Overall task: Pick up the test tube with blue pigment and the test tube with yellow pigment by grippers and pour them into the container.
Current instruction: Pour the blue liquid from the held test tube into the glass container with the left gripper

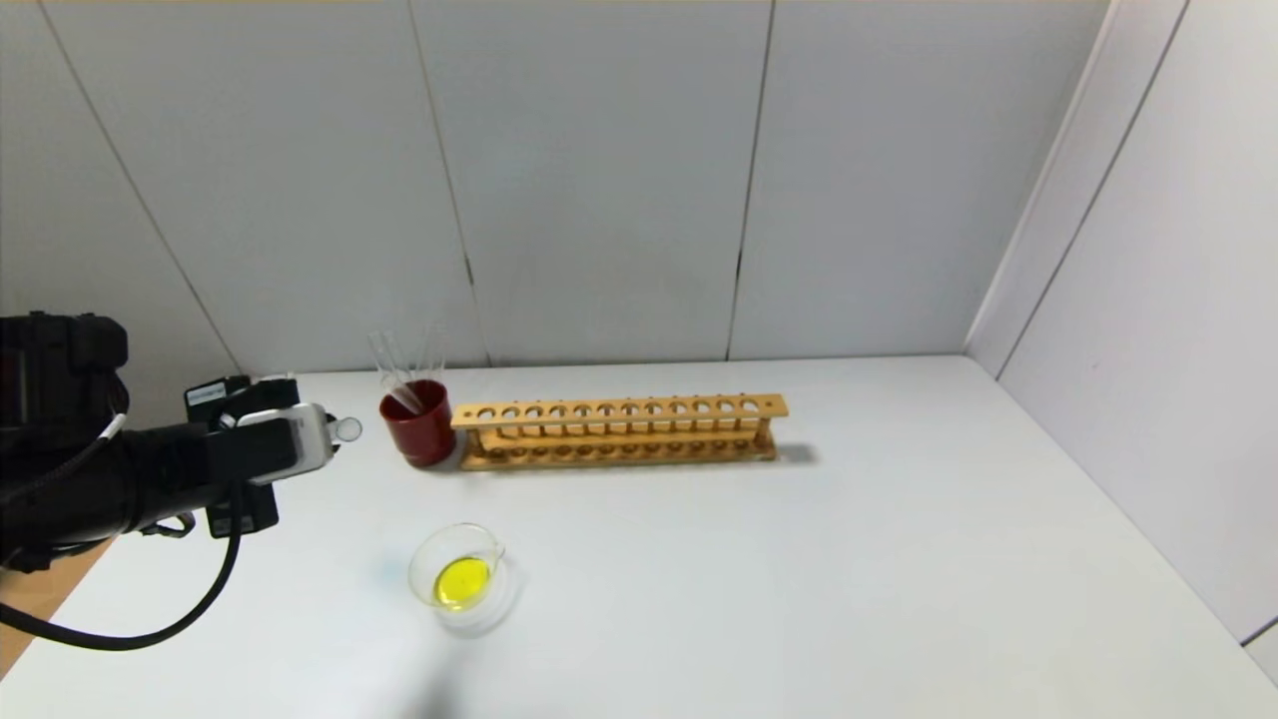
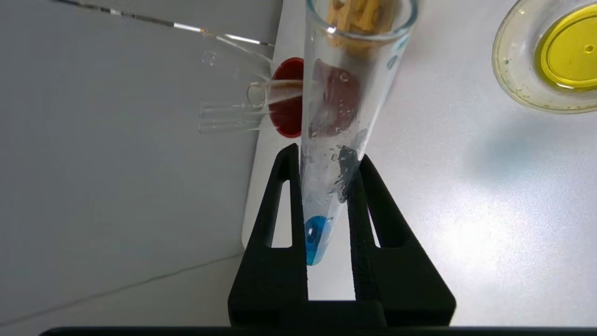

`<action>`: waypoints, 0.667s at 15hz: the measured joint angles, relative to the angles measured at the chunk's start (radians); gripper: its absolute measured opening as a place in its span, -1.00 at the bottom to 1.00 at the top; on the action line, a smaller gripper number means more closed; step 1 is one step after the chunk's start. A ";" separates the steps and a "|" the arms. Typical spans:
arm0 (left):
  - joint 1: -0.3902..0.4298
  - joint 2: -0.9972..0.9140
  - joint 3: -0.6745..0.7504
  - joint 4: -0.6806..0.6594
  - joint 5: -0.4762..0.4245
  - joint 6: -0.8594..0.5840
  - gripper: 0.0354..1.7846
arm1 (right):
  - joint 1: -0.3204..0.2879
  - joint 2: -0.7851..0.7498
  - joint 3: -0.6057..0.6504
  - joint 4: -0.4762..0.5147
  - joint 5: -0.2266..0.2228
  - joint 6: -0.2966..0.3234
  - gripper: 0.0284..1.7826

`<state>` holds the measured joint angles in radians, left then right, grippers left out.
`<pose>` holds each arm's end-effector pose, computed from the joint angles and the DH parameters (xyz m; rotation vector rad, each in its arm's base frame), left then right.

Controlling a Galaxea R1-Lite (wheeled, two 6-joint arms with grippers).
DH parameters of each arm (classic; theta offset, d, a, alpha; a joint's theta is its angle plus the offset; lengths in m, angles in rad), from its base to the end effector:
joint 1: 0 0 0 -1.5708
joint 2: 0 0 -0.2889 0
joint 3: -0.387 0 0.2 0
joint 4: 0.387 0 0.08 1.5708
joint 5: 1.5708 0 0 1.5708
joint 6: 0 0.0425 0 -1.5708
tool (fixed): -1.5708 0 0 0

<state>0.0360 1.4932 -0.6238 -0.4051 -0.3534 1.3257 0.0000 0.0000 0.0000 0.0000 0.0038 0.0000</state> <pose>0.2623 -0.0053 0.1416 1.1998 0.1797 -0.5611 0.0188 0.0002 0.0755 0.0000 0.0000 0.0038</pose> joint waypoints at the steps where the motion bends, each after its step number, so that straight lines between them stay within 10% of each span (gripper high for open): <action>1: -0.011 0.005 0.001 0.000 0.010 0.011 -0.69 | 0.000 0.000 0.000 0.000 0.000 0.000 0.96; 10: -0.030 0.023 0.054 -0.012 0.111 0.252 -0.69 | 0.000 0.000 0.000 0.000 0.000 0.000 0.96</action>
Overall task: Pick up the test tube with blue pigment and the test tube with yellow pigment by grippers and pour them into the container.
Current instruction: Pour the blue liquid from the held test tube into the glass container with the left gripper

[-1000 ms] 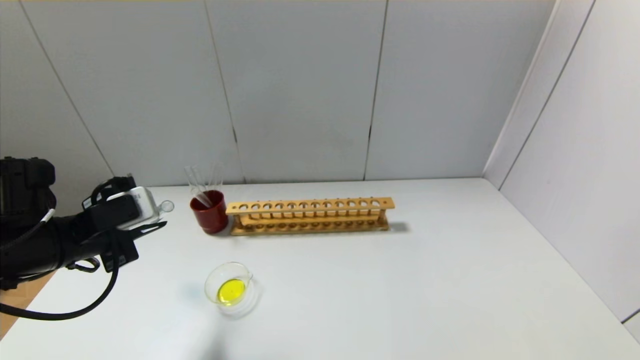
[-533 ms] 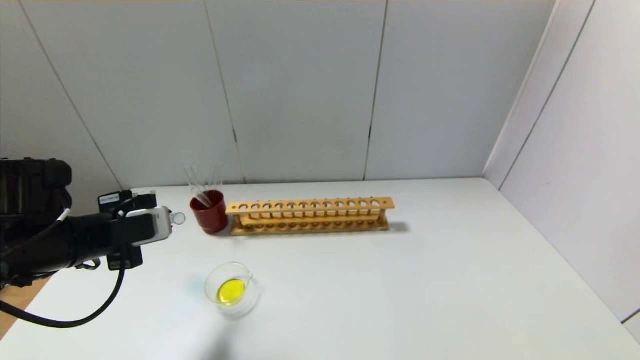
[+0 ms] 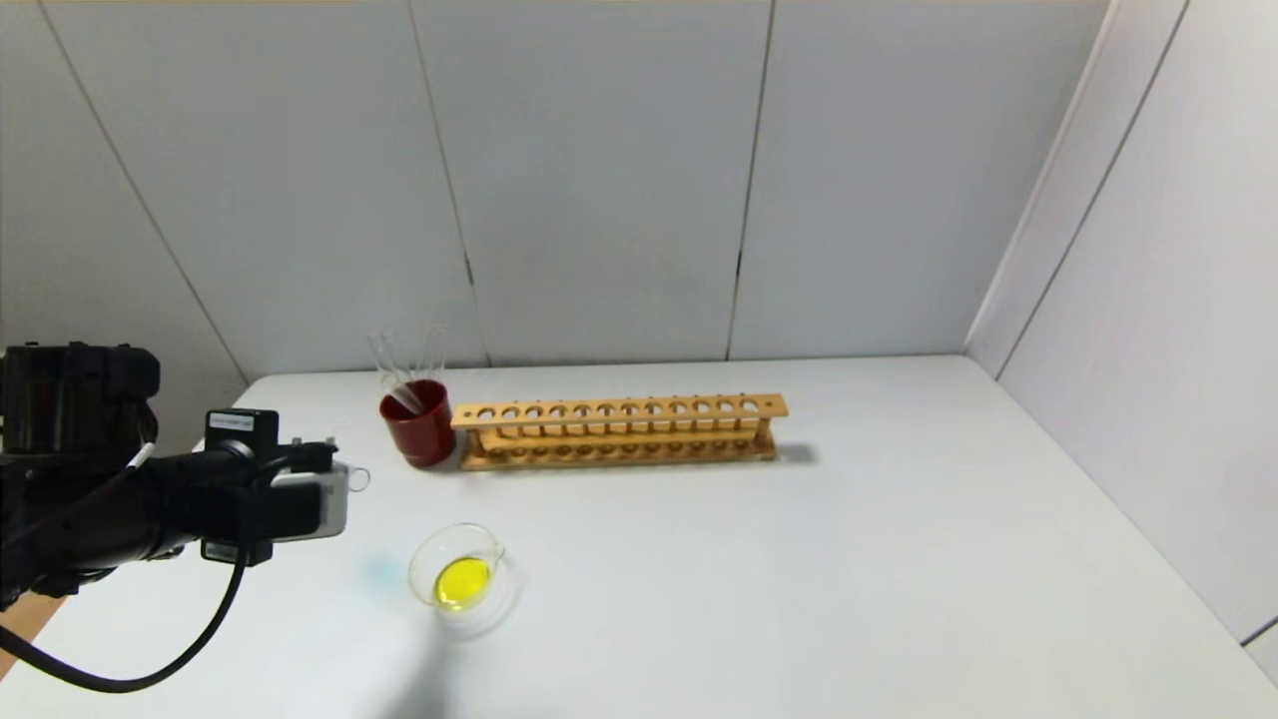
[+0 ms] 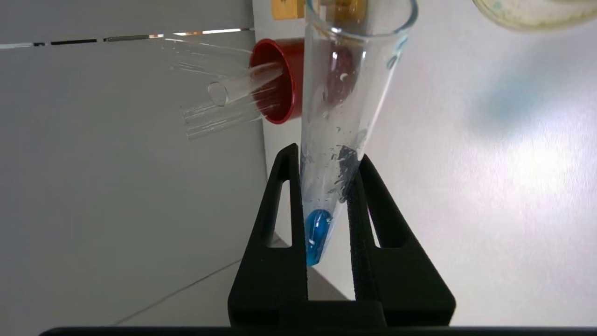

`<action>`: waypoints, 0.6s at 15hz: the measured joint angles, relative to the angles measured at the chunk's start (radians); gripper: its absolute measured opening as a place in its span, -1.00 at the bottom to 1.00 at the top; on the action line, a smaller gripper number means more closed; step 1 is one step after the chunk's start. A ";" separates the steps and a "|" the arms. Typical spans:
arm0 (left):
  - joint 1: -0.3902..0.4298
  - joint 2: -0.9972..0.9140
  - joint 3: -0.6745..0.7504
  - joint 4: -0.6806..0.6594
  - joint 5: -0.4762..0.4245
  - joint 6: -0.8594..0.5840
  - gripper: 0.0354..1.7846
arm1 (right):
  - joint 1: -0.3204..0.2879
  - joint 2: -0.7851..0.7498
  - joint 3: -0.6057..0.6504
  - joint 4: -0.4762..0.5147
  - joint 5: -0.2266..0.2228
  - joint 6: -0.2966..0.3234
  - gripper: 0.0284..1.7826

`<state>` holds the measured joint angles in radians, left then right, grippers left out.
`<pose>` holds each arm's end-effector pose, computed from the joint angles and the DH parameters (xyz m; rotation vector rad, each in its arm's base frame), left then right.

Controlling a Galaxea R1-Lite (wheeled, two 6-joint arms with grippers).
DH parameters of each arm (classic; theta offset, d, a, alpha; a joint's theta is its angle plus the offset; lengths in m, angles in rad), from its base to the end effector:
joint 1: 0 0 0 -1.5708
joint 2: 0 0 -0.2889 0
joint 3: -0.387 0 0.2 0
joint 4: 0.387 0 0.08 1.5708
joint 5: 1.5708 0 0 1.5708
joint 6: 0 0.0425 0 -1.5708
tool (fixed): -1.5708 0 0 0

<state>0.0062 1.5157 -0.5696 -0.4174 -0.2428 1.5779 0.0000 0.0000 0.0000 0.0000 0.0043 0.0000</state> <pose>0.2584 -0.0086 0.1212 1.4651 0.2270 -0.5890 0.0188 0.0002 0.0755 0.0000 0.0000 0.0043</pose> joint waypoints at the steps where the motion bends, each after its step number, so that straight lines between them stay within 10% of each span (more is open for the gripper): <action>1: -0.003 0.002 0.008 -0.001 0.002 0.010 -0.69 | 0.000 0.000 0.000 0.000 0.000 0.000 0.96; 9: -0.041 0.081 0.030 -0.081 0.034 0.061 -0.69 | 0.000 0.000 0.000 0.000 0.000 0.000 0.96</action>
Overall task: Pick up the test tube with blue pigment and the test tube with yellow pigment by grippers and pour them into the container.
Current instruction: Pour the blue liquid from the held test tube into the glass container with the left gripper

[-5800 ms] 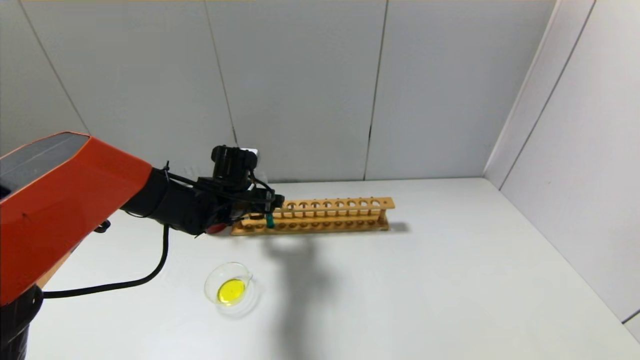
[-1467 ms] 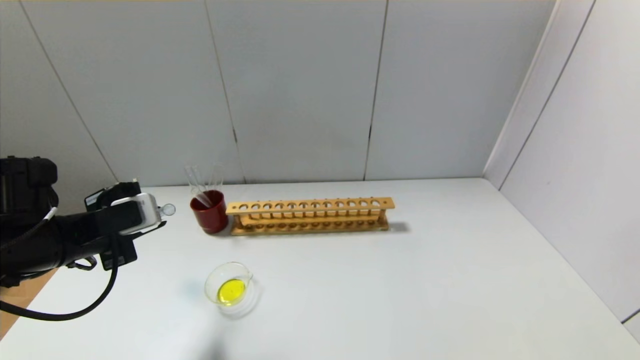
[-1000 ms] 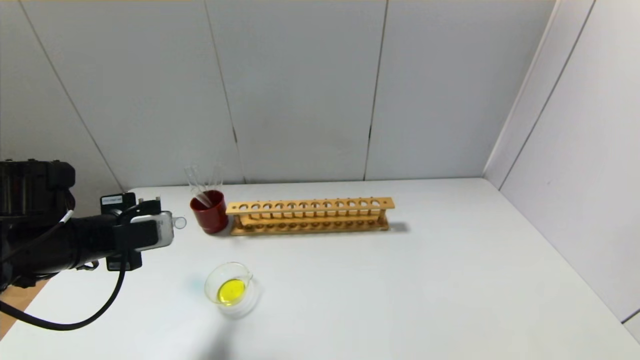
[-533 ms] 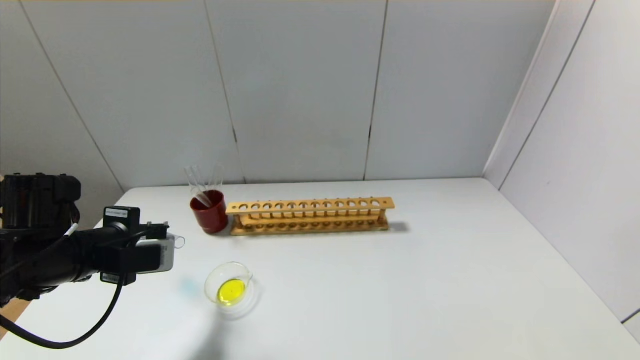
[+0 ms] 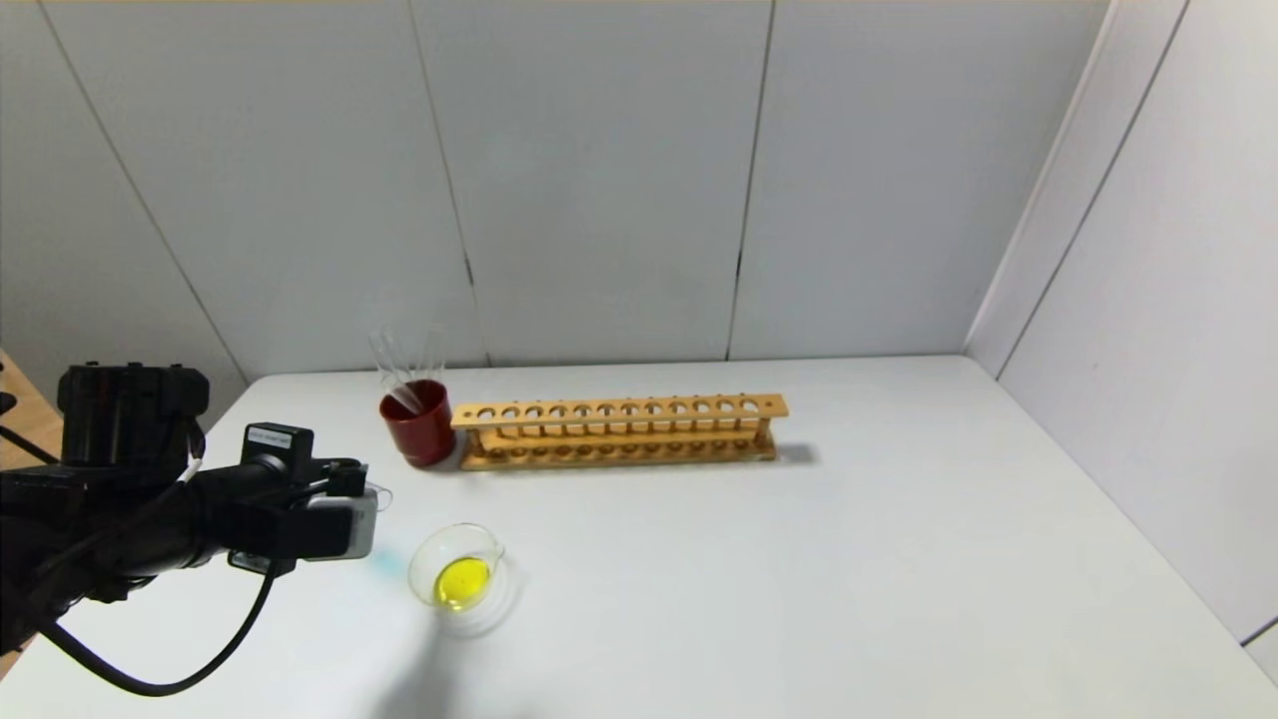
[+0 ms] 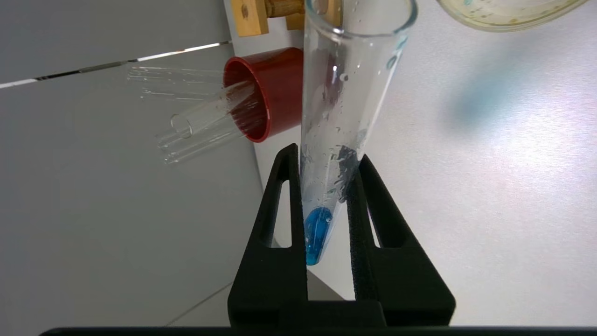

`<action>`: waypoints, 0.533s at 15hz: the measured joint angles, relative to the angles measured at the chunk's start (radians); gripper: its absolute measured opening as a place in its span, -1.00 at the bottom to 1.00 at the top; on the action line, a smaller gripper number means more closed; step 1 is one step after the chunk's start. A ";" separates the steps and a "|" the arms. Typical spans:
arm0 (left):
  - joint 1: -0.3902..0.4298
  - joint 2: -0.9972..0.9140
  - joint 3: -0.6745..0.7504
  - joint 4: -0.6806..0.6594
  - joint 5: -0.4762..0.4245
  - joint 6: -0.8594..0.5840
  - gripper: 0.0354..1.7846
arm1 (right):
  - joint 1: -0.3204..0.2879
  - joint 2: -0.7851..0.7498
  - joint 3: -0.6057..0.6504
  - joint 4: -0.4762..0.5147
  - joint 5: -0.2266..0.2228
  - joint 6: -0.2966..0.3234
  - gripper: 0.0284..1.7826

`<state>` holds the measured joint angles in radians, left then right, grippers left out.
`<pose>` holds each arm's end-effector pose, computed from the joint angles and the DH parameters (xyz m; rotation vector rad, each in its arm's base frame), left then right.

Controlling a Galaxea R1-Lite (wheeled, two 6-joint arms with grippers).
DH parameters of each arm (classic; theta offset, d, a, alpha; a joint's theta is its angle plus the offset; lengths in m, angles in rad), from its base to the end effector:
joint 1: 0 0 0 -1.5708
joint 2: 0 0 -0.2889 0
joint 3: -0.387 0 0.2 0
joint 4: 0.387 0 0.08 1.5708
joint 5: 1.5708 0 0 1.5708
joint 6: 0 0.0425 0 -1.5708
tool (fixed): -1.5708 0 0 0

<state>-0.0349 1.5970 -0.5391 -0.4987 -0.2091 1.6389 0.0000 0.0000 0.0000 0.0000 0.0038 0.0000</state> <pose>0.2668 -0.0181 0.1000 1.5351 0.2304 -0.6331 0.0188 0.0002 0.0755 0.0000 0.0000 0.0038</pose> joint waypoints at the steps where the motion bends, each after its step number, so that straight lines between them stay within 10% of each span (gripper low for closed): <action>1: 0.000 0.013 0.001 -0.008 0.003 0.006 -0.69 | 0.000 0.000 0.000 0.000 0.000 0.000 0.96; 8: -0.009 0.064 -0.009 -0.052 0.003 0.133 -0.69 | 0.000 0.000 0.000 0.000 0.000 0.000 0.96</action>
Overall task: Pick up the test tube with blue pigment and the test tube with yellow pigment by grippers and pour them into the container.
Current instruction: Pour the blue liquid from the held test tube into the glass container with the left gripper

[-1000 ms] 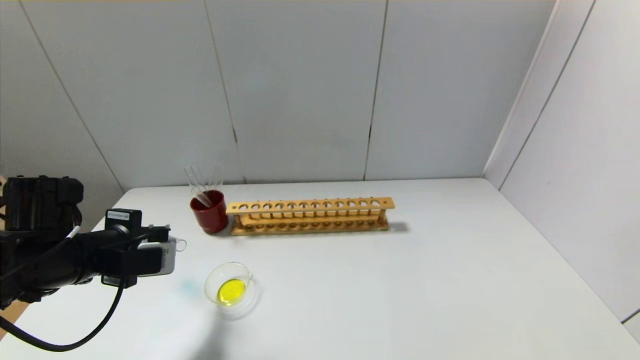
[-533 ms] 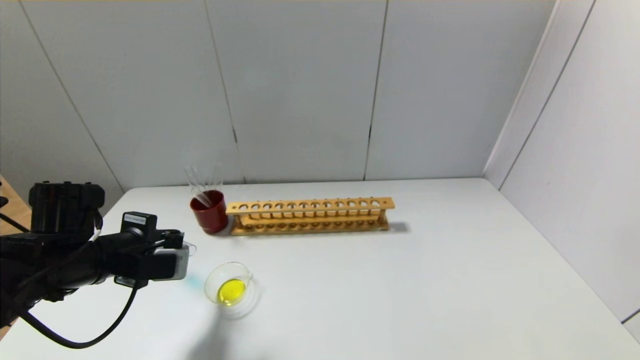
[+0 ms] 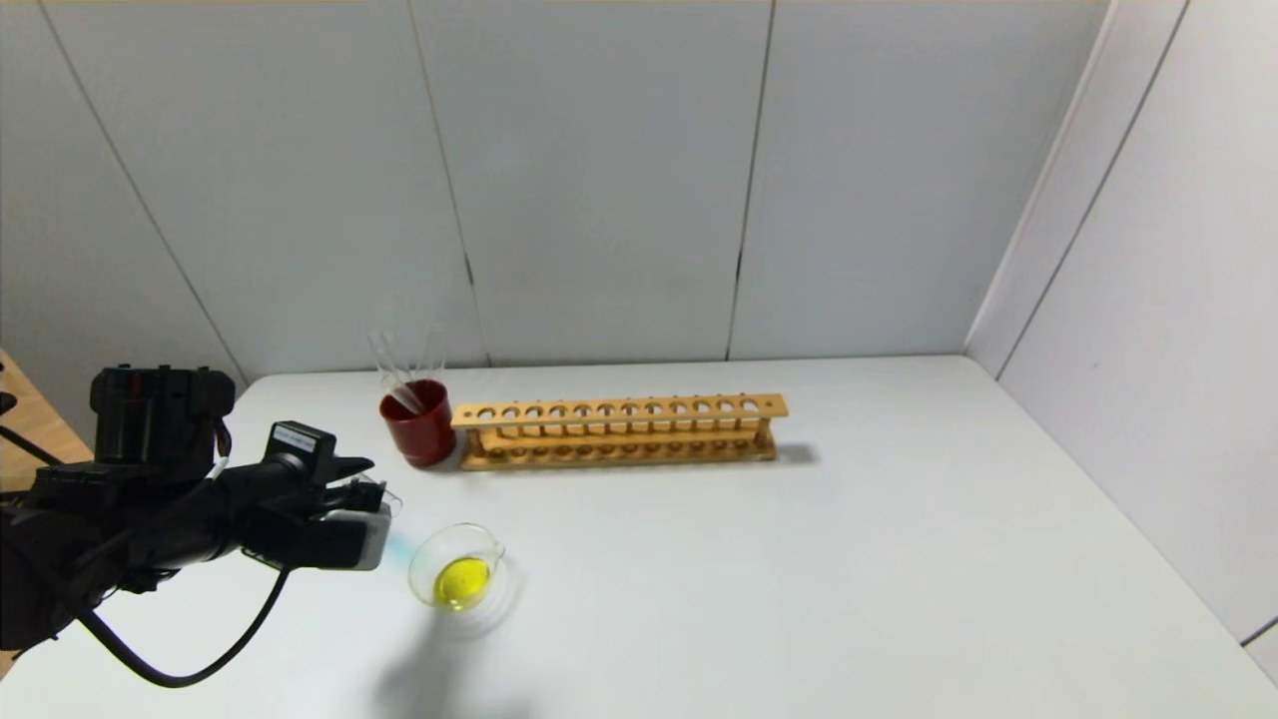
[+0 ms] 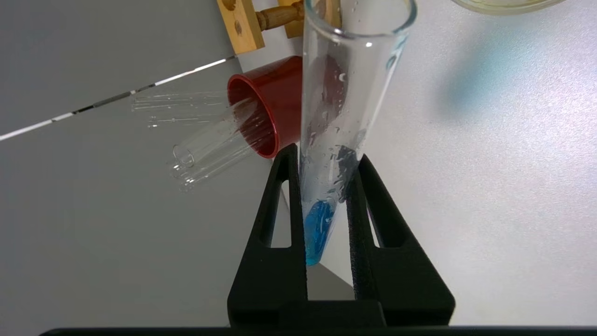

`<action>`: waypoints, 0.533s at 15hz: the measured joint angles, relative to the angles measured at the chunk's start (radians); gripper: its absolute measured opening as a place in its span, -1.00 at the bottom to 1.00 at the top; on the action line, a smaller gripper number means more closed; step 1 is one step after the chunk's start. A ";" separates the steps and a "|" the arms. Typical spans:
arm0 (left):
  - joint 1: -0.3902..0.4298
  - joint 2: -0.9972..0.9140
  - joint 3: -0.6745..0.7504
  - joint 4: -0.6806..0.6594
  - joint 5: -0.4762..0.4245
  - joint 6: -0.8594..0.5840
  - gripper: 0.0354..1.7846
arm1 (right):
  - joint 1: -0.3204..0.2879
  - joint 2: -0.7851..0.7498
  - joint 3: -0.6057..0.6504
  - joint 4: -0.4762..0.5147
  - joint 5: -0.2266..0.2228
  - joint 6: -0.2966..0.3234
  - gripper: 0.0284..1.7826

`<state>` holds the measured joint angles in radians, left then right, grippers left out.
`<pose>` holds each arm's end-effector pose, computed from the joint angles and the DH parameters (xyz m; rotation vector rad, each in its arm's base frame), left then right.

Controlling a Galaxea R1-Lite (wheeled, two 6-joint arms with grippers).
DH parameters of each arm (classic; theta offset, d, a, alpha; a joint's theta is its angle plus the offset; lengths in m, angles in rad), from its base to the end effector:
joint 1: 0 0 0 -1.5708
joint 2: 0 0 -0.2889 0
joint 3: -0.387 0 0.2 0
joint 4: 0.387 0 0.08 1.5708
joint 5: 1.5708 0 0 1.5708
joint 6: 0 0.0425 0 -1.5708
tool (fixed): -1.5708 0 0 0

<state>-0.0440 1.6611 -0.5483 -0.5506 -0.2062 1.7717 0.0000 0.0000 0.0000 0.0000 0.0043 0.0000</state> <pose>0.2779 -0.0209 0.0902 1.6645 0.1887 -0.6667 0.0188 0.0002 0.0755 0.0000 0.0000 0.0043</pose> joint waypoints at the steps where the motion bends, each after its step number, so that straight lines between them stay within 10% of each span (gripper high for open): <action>1: -0.001 0.010 -0.001 -0.019 0.000 0.007 -0.69 | 0.000 0.000 0.000 0.000 0.000 0.000 0.96; 8: -0.015 0.073 -0.061 -0.082 -0.013 0.008 -0.69 | 0.000 0.000 0.000 0.000 0.000 0.000 0.96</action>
<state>-0.0591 1.7343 -0.6098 -0.6326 -0.2194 1.7794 0.0000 0.0000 0.0000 0.0000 0.0043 0.0000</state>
